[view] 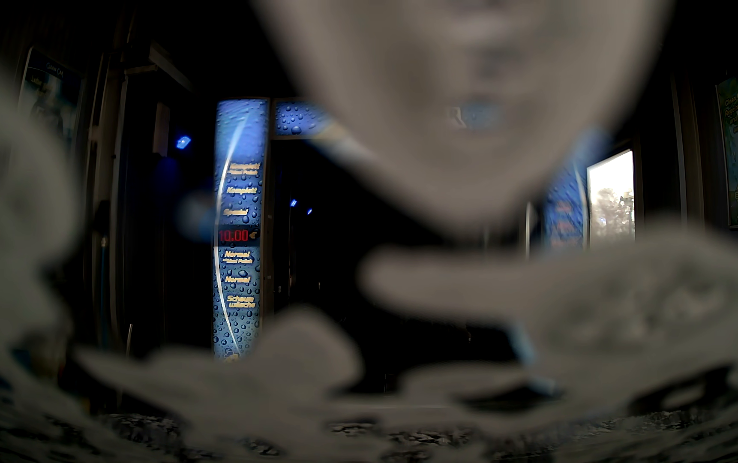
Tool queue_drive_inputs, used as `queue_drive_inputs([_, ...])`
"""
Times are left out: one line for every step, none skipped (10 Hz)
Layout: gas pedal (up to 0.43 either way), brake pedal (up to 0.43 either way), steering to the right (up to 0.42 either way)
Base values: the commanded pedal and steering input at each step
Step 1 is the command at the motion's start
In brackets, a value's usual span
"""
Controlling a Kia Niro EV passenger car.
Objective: Follow the waypoints while adhering to traffic rules and regulations
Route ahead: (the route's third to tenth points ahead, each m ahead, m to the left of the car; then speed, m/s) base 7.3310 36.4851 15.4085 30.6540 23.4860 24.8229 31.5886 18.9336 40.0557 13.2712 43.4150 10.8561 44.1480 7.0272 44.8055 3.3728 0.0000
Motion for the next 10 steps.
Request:
queue_drive_inputs([0.000,0.000,-0.015])
queue_drive_inputs([0.000,0.006,-0.014])
queue_drive_inputs([0.000,0.000,-0.014])
queue_drive_inputs([0.000,0.000,-0.014])
queue_drive_inputs([0.000,0.006,-0.015])
queue_drive_inputs([0.000,0.000,-0.015])
queue_drive_inputs([0.000,0.000,-0.014])
queue_drive_inputs([0.000,0.000,-0.014])
queue_drive_inputs([0.000,0.000,-0.014])
queue_drive_inputs([0.000,0.000,-0.014])
